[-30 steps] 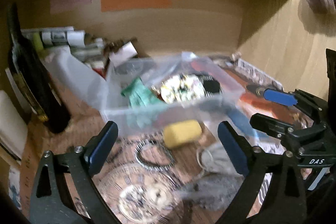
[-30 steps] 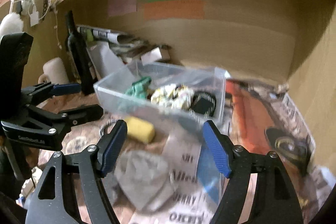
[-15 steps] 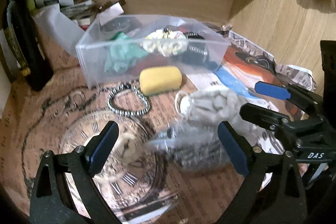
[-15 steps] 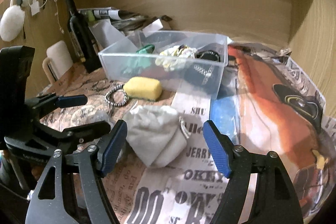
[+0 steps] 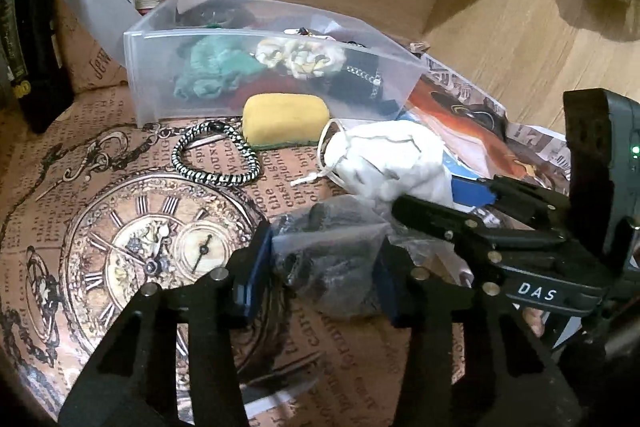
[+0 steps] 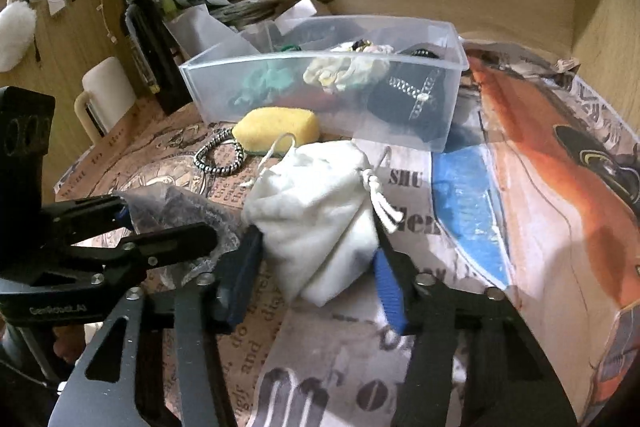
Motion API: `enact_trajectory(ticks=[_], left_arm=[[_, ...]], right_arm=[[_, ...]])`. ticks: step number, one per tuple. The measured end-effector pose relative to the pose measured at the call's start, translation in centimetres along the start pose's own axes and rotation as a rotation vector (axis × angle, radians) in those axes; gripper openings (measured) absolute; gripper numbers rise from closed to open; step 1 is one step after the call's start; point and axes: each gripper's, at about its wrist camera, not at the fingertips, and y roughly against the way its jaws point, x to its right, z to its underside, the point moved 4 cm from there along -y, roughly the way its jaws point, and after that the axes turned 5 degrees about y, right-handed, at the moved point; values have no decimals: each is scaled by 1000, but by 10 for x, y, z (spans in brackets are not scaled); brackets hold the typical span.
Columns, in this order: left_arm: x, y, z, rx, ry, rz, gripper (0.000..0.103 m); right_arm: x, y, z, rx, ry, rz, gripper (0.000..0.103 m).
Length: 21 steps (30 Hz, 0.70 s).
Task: Organize soft objects
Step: 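Close the right tool on the white pouch while the left tool grips the clear bag, then carry the white pouch into the clear box with the right tool while the left tool drops the bag in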
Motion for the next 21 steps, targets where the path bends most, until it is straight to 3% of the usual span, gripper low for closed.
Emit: enact_trajectory(ticks=[2,5,12,21], left_arm=[[1,0,-1,3,-4,-3,42],[1,4,-4,12,-7,-4,37],[-3,21,-23,77,-19,-23,32],[-5,56,-66,238,-16,-54,31]], right_arm=[[0,3,-2,12,5,-1,30],[1,7,-5,27,7,6,26],[-1,25,-20,100,24,16,24],[-5,51,-54,221,61,34,24]])
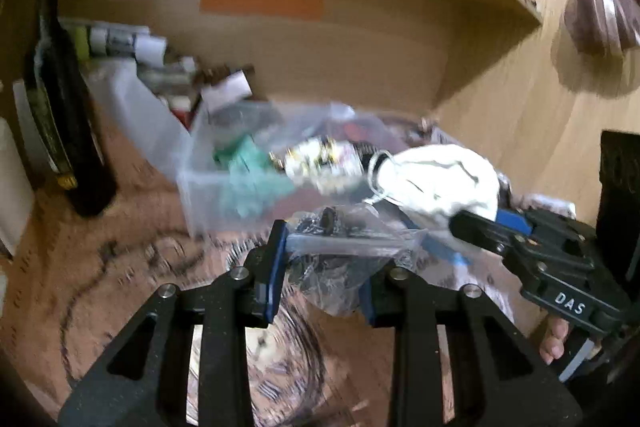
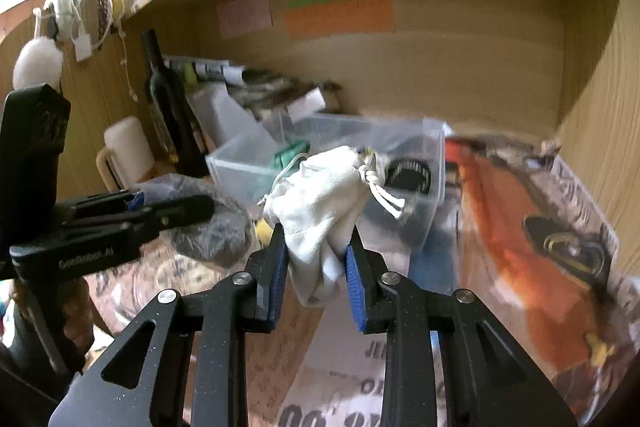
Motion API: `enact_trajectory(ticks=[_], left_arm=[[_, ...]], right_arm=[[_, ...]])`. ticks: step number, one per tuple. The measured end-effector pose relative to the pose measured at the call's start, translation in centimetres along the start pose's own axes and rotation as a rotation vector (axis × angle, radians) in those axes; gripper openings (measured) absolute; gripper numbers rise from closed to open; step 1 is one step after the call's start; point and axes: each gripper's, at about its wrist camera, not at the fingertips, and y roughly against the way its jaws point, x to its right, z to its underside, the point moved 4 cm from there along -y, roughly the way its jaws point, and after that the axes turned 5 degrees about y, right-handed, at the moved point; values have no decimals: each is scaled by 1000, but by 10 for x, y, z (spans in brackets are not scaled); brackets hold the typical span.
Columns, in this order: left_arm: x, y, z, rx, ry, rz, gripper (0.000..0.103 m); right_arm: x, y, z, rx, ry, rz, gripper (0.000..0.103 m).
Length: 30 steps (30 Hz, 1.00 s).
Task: Organize soft objects
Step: 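Carry the white pouch into the clear box with the right tool while the left tool drops the bag in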
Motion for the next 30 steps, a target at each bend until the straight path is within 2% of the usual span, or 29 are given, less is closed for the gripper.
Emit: enact_trajectory(ticks=[7,12,22,30], left_arm=[[-7,6,-43,105,4,-29,31],[-14,-2,-65,138,5,-59,31],[-22,-41,-91,108,-1,-112,31],[-26,-92,-84,14,-31,-152,31]], right_arm=[[9,0,-28,69,14,35,24],[15,-10,-45,93,17,42,24],[29,-49,-62,59,3,46,25],[33,-91,-50,-54,4,39,25]])
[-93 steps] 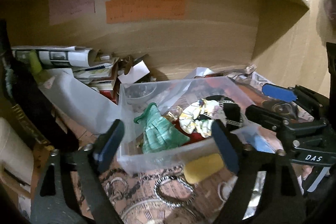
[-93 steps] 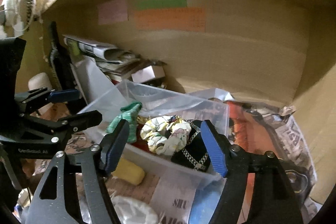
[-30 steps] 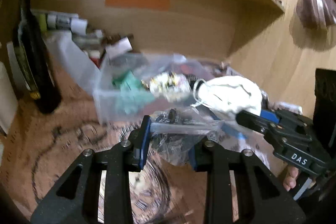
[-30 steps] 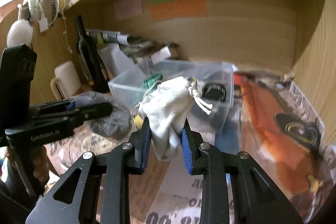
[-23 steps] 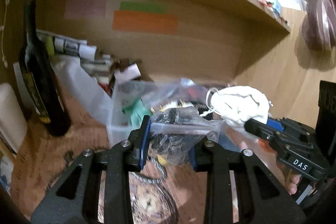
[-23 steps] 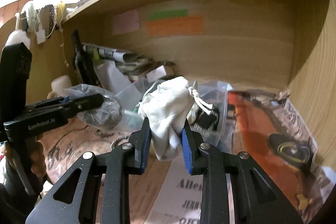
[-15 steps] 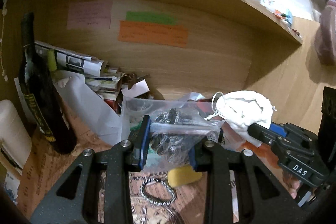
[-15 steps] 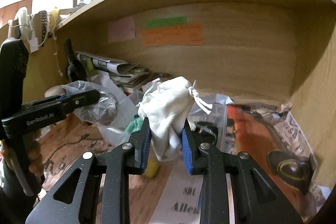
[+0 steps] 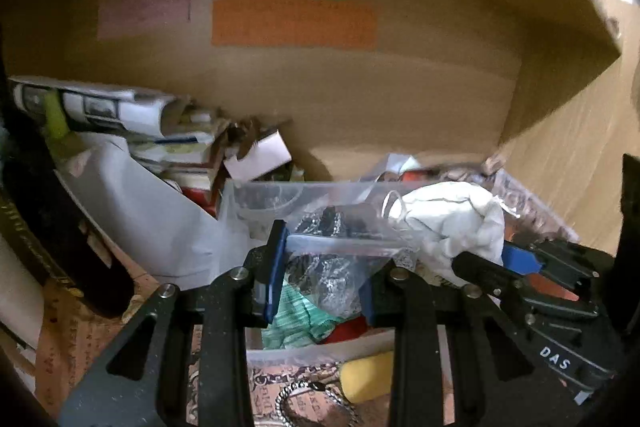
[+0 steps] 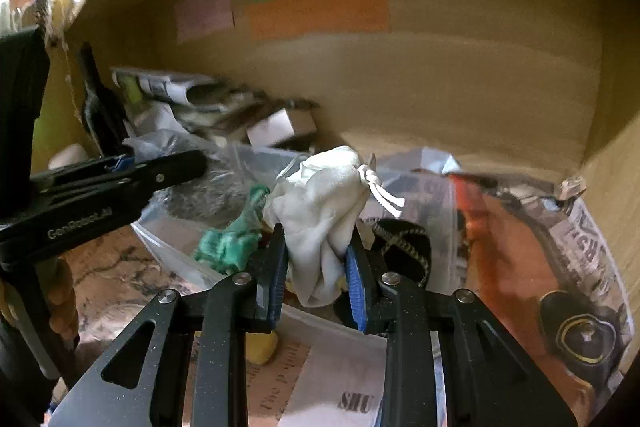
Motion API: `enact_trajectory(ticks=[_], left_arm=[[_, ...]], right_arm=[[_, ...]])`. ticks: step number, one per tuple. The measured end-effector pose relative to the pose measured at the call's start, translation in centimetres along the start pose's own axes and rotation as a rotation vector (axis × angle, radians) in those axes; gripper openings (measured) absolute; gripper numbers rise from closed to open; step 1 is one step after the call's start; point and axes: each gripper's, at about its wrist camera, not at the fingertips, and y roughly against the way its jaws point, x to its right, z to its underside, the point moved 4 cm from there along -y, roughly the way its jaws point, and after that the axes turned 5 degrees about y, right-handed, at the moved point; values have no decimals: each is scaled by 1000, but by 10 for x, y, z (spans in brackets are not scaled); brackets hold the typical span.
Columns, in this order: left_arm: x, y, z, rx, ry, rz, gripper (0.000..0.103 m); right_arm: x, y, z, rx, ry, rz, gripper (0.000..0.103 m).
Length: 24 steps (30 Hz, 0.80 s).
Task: Organize soft objects
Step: 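Carry the white pouch into the clear box with the right tool while the left tool drops the bag in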
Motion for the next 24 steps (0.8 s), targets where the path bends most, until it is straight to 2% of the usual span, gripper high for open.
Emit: enact_trajectory(ticks=[3,6,13,17,21,24], left_arm=[[-1,-21,7,-55,-11,-11,31],[-2,-37,14,-115,-1,16,31],[1,-50,23,-161,-16,10,32],[3,-49,24,-165,-26,7,36],[4,-38,24,-144,-29,11,49],[4,-23,23,-116,-29,20,53]], right_arm=[[4,-12,6,-39,-5,16,25],[8,-20,11,-69,-15,16,25],[4,-25,14,-89,9,45,28],[5,-21,13,-94,9,65,40],[6,-13,13,-80,1,67,57],[5,-1,12,-54,5,76,61]])
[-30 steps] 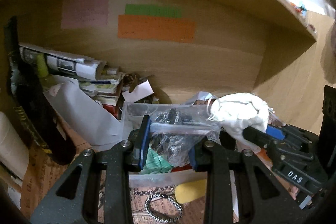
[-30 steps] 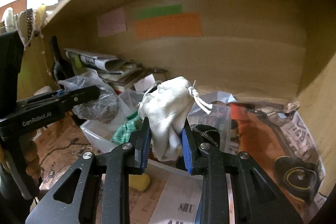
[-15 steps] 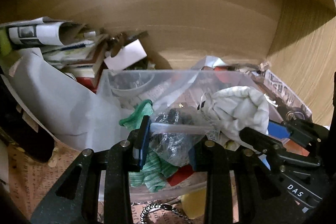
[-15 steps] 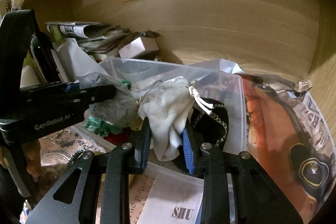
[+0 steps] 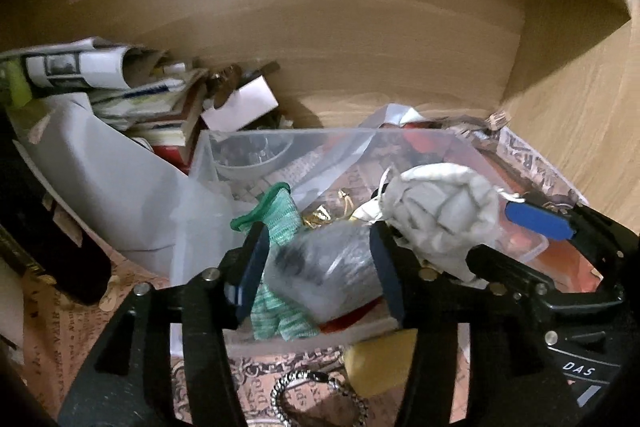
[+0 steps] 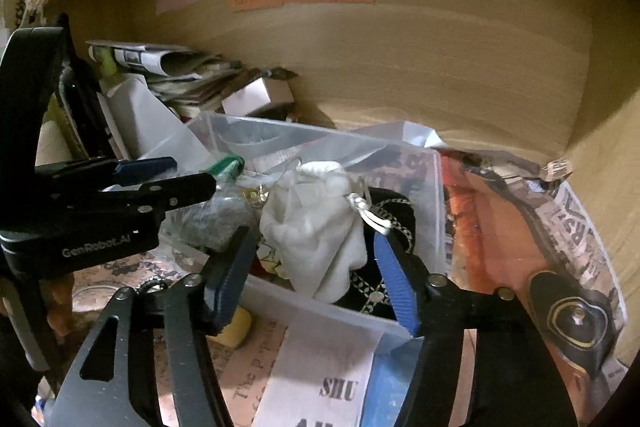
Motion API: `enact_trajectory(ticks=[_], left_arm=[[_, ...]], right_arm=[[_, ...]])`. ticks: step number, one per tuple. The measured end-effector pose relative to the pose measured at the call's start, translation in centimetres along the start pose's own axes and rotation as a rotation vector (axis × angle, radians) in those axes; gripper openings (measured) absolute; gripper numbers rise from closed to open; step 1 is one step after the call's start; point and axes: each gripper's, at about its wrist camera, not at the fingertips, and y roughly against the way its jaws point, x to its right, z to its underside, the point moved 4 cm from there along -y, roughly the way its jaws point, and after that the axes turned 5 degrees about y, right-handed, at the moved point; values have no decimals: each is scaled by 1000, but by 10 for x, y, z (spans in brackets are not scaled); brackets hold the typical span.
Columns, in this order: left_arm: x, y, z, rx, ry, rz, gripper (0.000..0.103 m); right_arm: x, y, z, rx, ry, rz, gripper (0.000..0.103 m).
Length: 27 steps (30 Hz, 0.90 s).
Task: Organize soft objects
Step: 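Carry the white pouch into the clear box with the right tool while the left tool drops the bag in, then move the right tool to the yellow sponge while the left tool reaches the beaded bracelet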
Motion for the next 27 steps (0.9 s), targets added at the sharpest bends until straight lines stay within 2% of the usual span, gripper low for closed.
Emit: enact_trajectory(ticks=[2,4,7,9,12,14,19,27], left_arm=[[0,11,-1,23,-6,1,56],[0,24,-1,57,-14,-6,64],[-2,44,0,99,-26,-15,68],[-4,55,2,110,-30,-16,71],[-10,69,9,120,-20,-8,83],[-15,78,16,121,-16,-14,86],[-26,78,38,74,-16,-34,86],[-49,55,75,-55,9,-69,86]], right_arm=[[0,8,-1,18,-7,-8,62],[-3,16,-2,37,-8,-16,63],[-9,27,-5,63,4,-25,65],[-14,34,-6,67,15,-39,66],[-24,42,-5,82,26,-66,67],[-32,45,-2,80,36,-81,68],[-51,34,11,41,56,-130,68],[-69,-7,33,-96,73,-163,68]])
